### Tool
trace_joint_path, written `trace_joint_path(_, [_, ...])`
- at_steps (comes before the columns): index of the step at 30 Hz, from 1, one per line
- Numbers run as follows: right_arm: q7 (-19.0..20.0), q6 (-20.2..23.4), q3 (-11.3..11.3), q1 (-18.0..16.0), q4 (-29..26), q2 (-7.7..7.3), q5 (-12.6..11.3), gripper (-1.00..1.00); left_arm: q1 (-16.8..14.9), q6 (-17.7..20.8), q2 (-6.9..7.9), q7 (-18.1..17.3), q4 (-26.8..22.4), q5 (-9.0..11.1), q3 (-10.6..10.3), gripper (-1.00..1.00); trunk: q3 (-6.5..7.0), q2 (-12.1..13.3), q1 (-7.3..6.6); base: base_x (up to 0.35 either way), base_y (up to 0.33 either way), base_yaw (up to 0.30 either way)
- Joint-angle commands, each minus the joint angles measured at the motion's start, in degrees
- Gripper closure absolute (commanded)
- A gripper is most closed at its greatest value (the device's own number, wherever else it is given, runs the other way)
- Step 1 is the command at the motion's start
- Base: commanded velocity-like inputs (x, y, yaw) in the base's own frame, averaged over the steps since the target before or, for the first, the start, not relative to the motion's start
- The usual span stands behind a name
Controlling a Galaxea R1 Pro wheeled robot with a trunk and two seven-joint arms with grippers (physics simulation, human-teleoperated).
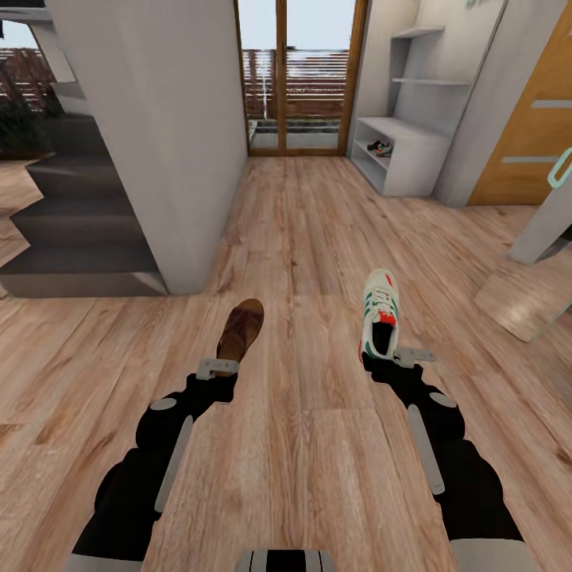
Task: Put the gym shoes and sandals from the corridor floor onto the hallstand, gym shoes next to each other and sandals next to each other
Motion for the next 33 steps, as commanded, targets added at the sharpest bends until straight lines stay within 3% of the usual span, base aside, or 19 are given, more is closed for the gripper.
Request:
trace_joint_path(1, [-0.21,0.27,-0.07,-0.03,-0.08,0.04,-0.6,1.0,-0.03,0.28,-0.02,-0.34,-0.07,-0.26,0.05,1.0,-0.05,-0.02,0.02,0.333,0.0,0.0])
trace_joint_path(33, [-0.21,0.27,-0.07,-0.03,-0.08,0.04,-0.59,1.0,-0.03,0.28,0.05,-0.34,-0.07,-0.31,0.05,1.0,-0.05,-0.02,0.02,0.333,0.0,0.0])
